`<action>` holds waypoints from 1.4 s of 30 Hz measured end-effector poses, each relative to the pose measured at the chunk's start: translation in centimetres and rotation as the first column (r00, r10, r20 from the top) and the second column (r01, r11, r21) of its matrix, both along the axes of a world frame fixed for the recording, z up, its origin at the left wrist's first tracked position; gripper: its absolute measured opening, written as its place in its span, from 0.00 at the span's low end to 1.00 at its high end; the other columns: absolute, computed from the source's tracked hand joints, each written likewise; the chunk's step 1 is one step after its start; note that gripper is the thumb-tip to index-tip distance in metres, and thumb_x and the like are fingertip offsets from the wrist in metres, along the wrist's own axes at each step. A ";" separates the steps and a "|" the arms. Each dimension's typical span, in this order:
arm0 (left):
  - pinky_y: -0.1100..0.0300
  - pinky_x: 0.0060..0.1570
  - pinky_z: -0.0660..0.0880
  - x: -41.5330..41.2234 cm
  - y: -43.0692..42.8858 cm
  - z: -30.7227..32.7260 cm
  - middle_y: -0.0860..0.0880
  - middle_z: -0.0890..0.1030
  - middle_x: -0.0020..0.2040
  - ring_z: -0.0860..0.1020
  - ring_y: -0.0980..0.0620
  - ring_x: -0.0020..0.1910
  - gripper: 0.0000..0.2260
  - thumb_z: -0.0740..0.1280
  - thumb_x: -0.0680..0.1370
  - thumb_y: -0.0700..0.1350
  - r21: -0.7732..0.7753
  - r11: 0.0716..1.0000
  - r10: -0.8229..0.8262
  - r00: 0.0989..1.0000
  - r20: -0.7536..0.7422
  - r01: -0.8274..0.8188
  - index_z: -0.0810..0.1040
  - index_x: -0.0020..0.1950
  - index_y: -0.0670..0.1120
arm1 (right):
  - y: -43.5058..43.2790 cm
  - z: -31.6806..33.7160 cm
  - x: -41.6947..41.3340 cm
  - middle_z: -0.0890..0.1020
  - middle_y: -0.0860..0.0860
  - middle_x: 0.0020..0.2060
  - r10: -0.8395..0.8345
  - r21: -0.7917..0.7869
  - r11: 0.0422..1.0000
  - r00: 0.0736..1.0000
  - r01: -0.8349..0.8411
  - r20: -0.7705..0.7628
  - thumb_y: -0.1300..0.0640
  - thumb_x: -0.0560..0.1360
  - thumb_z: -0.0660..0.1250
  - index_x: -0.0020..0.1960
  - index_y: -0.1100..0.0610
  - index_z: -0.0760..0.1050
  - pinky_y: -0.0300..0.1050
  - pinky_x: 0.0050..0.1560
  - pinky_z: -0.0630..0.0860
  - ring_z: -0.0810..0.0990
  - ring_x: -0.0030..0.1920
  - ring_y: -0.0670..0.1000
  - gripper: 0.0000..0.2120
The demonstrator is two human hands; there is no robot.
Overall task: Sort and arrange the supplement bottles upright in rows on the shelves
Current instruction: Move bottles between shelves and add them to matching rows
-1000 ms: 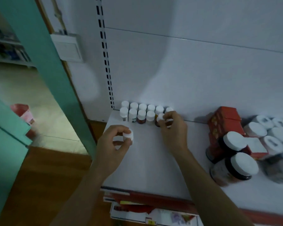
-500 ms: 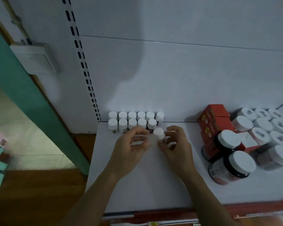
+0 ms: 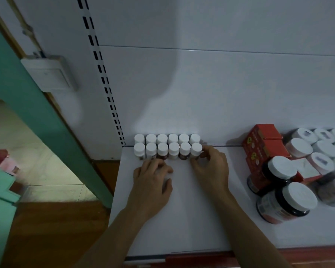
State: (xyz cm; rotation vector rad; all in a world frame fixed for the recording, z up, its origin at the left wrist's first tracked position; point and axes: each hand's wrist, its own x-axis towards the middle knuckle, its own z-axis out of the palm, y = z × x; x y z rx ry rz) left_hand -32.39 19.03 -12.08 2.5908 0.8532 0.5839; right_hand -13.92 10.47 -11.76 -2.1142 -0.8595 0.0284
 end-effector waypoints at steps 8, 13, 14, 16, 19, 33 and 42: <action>0.52 0.48 0.78 -0.4 0.6 1.4 0.50 0.75 0.52 0.74 0.54 0.48 0.13 0.74 0.74 0.40 -0.131 0.954 0.299 0.867 0.399 -0.269 0.76 0.56 0.46 | 0.0 1.7 -1.0 0.75 0.35 0.53 0.009 0.003 1.000 0.995 -0.009 -0.095 0.36 0.64 0.77 0.64 0.41 0.71 0.52 0.57 0.75 0.77 0.54 0.45 0.32; 0.55 0.54 0.76 -0.5 3.7 1.8 0.46 0.71 0.68 0.76 0.50 0.56 0.37 0.78 0.72 0.56 -0.428 0.840 0.484 0.816 0.315 -0.333 0.66 0.75 0.47 | 0.4 2.6 -1.0 0.74 0.34 0.52 0.057 -0.046 0.997 0.989 -0.064 -0.136 0.37 0.63 0.78 0.66 0.42 0.71 0.56 0.59 0.76 0.78 0.58 0.48 0.35; 0.52 0.55 0.77 -0.5 4.3 1.7 0.47 0.72 0.68 0.77 0.49 0.58 0.37 0.77 0.71 0.58 -0.429 0.845 0.463 0.837 0.292 -0.318 0.67 0.75 0.49 | 0.5 2.8 -1.0 0.76 0.36 0.53 0.057 -0.063 0.996 0.989 -0.066 -0.137 0.35 0.64 0.76 0.66 0.42 0.72 0.56 0.59 0.76 0.78 0.58 0.47 0.34; 0.50 0.54 0.78 -0.4 4.9 1.3 0.48 0.77 0.63 0.78 0.49 0.57 0.32 0.76 0.72 0.58 -0.400 0.861 0.435 0.862 0.260 -0.314 0.71 0.72 0.49 | 0.7 3.2 -1.1 0.80 0.38 0.53 0.062 -0.084 0.994 0.988 -0.074 -0.143 0.32 0.64 0.73 0.63 0.42 0.73 0.55 0.57 0.76 0.79 0.55 0.46 0.31; 0.49 0.54 0.77 0.1 4.4 1.2 0.45 0.79 0.61 0.78 0.45 0.58 0.26 0.75 0.75 0.54 -0.347 0.869 0.446 0.862 0.240 -0.353 0.74 0.69 0.47 | 0.8 3.6 -1.1 0.82 0.39 0.50 0.072 -0.096 0.991 0.984 -0.089 -0.164 0.31 0.64 0.71 0.61 0.42 0.73 0.54 0.54 0.78 0.80 0.51 0.45 0.29; 0.43 0.63 0.73 -2.7 -4.9 4.3 0.41 0.73 0.69 0.72 0.39 0.66 0.21 0.71 0.77 0.46 -0.090 0.890 0.433 0.890 -0.143 -0.447 0.76 0.70 0.44 | -11.4 15.4 3.9 0.76 0.53 0.66 0.337 -0.459 0.865 0.914 -0.204 0.228 0.47 0.77 0.70 0.71 0.52 0.73 0.53 0.65 0.73 0.74 0.65 0.57 0.24; 0.45 0.57 0.74 11.4 -18.9 12.0 0.43 0.78 0.59 0.74 0.40 0.58 0.19 0.66 0.77 0.53 0.082 0.977 0.179 0.965 0.193 -0.198 0.79 0.63 0.44 | -31.8 13.9 16.7 0.80 0.53 0.54 0.047 -0.217 0.976 0.960 0.014 0.275 0.53 0.77 0.68 0.61 0.53 0.79 0.49 0.54 0.74 0.77 0.56 0.56 0.13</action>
